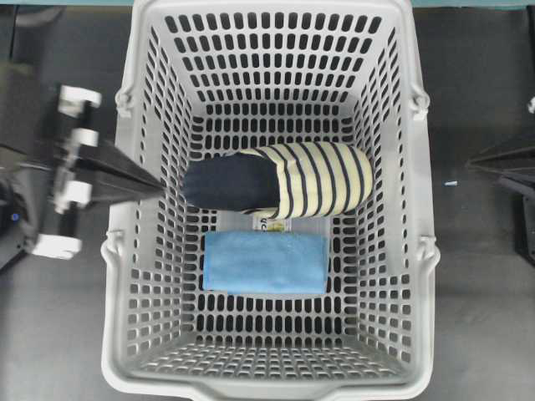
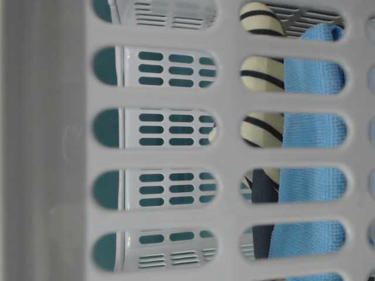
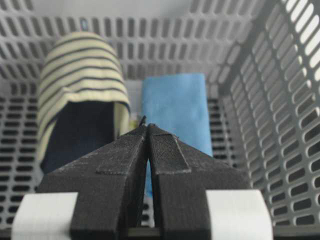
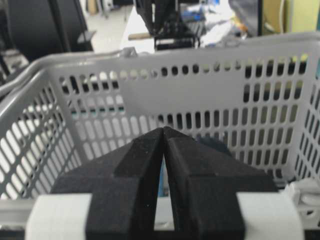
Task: Pick up the blue cloth from the shopping basket with the left arm.
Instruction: 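Move the left gripper down into the basket over the blue cloth, then close the left gripper on the edge of the blue cloth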
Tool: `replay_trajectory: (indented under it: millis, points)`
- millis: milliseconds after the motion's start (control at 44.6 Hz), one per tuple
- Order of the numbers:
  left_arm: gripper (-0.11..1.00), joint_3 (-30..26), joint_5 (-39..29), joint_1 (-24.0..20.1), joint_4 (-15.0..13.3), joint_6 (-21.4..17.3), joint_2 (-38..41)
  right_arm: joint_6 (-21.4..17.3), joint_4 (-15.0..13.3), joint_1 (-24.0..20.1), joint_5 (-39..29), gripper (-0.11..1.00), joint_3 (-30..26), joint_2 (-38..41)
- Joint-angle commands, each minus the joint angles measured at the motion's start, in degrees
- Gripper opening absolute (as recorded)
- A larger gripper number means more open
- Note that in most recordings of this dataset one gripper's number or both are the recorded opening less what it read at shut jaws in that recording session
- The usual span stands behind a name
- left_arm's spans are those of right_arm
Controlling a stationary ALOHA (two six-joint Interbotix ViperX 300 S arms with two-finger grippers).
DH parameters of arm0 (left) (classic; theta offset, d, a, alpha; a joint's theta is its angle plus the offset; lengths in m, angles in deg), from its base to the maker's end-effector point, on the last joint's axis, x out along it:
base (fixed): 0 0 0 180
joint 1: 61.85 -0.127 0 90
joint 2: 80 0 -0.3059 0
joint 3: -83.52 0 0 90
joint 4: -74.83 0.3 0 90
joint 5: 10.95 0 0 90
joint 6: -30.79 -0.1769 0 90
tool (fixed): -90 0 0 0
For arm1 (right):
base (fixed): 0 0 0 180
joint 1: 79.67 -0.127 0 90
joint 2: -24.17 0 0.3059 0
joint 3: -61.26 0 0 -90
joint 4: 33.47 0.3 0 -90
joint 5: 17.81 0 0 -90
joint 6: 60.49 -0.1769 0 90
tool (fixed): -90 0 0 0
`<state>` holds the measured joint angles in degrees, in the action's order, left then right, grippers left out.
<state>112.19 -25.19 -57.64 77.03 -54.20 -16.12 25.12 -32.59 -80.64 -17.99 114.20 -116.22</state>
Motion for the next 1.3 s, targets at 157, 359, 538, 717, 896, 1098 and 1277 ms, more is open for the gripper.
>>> replay_trajectory:
  millis: [157,359,538,717,896,1098,1277]
  points:
    - [0.0,-14.33,-11.87,0.35,0.26,0.44,11.69,0.09,0.18,-0.18,-3.87,0.45,-2.29,-1.93]
    - [0.08,-22.15,-21.71,1.14,0.26,1.76,20.3,0.09,0.18,-0.18,-3.69,0.8,-2.29,-1.93]
    - [0.57,-26.37,-26.63,2.29,0.35,3.52,27.16,0.09,0.18,-0.18,-3.6,0.77,-2.11,-2.29]
    - [0.91,-28.65,-27.33,3.6,0.26,5.01,33.05,0.09,0.18,-0.18,-3.52,0.77,-1.93,-2.46]
    - [0.9,-29.0,-27.51,4.48,0.26,5.45,39.2,0.0,0.18,-0.18,-3.52,0.77,-1.32,-2.46]
    - [0.9,-28.83,-27.16,4.39,0.35,5.71,44.12,-0.18,0.18,-0.18,-3.52,0.77,-0.62,-2.55]
    - [0.9,-28.21,-26.98,4.39,0.26,5.8,46.23,-0.09,0.18,-0.18,-3.78,0.76,-0.53,-2.9]
